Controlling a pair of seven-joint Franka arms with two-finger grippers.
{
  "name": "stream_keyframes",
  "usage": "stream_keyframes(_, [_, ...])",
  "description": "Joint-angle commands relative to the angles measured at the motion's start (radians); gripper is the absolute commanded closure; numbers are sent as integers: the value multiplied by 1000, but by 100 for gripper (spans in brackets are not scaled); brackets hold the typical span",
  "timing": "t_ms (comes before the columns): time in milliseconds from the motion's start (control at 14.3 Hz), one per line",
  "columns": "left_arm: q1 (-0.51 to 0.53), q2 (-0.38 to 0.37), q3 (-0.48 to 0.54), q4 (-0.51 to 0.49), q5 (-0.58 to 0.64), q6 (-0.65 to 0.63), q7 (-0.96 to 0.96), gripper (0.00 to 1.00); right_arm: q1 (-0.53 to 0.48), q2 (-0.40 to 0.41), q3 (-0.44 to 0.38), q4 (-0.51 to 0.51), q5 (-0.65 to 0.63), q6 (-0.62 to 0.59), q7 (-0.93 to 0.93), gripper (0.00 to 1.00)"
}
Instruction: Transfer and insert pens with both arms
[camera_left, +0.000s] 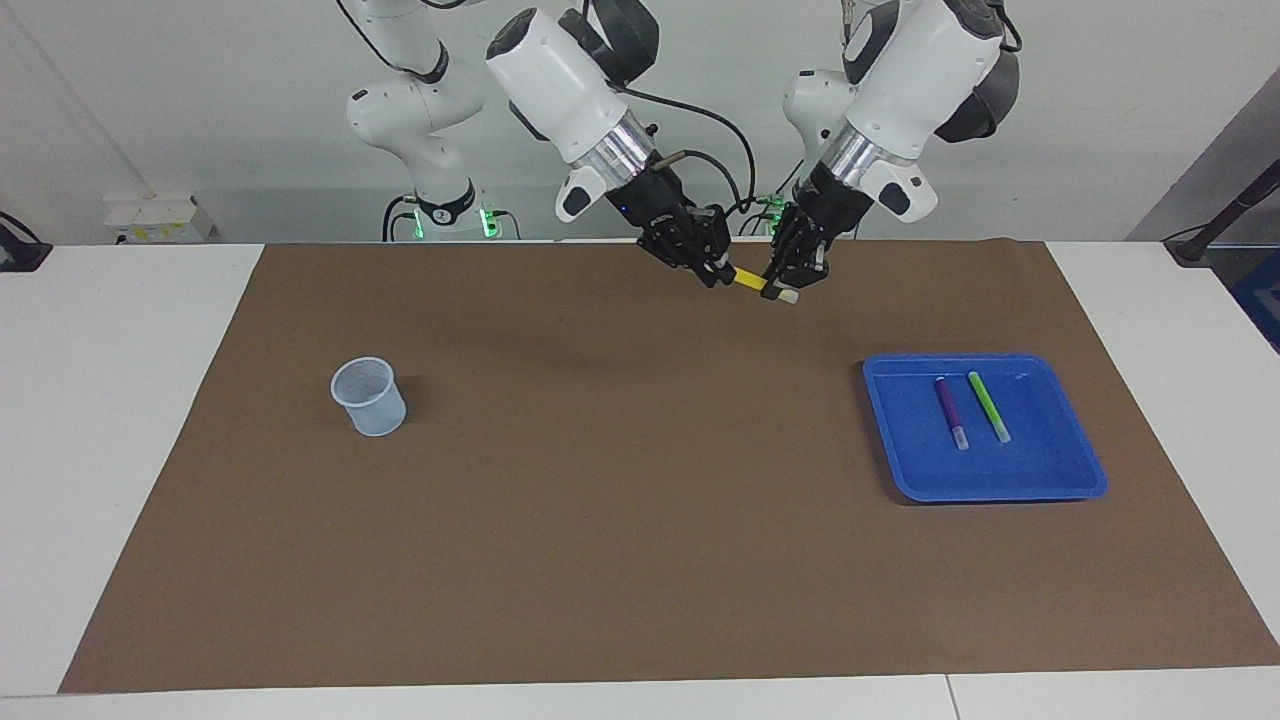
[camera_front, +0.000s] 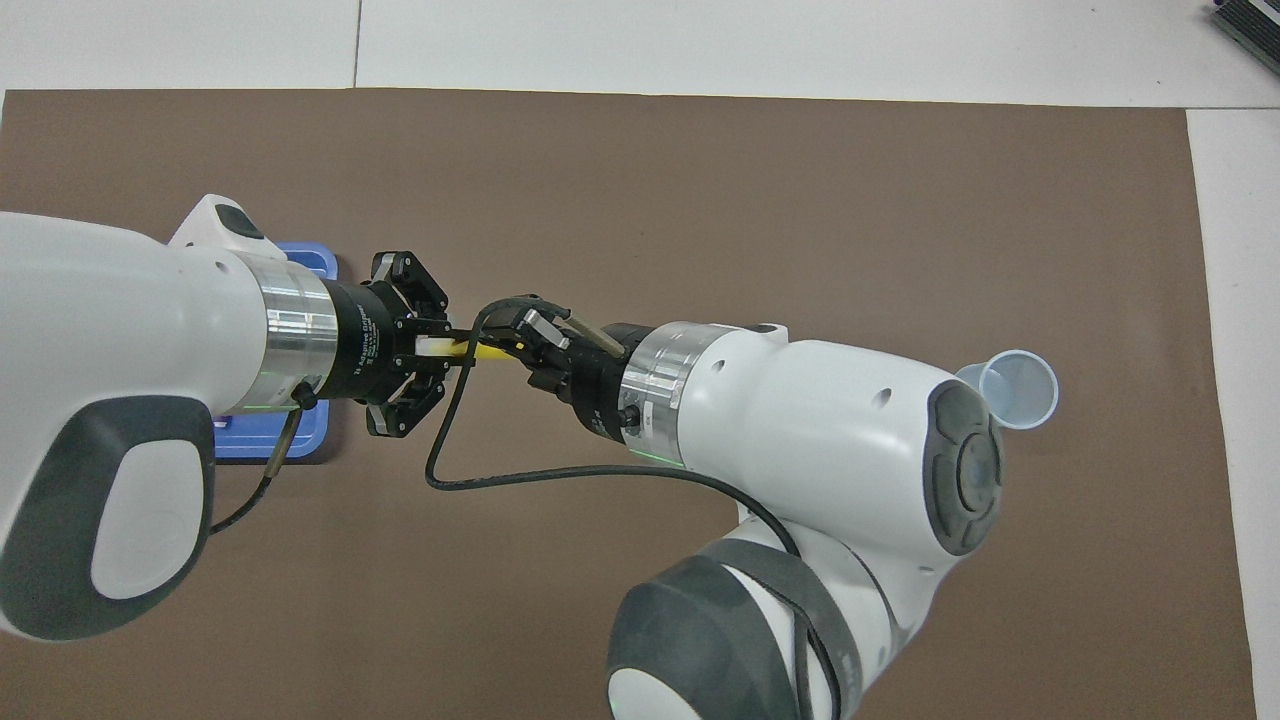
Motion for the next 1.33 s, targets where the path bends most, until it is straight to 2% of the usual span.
stream_keyframes(0, [-18,-29,13,-27,-12,-6,-13,100,1,1,2,2,25,18,-2,49])
stream_keyframes(630, [-16,-33,13,-27,-12,-8,-13,100,-10,4,2,2,25,19,-41,50])
stream_keyframes(839, [-16,-33,14,-27,-12,-8,-13,100,-10,2,2,-1,25,19,-41,64])
stream_keyframes(1049, [-16,-33,14,-27,-12,-8,-13,100,-10,2,2,-2,25,19,-42,85])
stream_keyframes(1259, [-16,-33,14,-27,-12,-8,-13,100,-11,2,2,-2,25,19,-42,88])
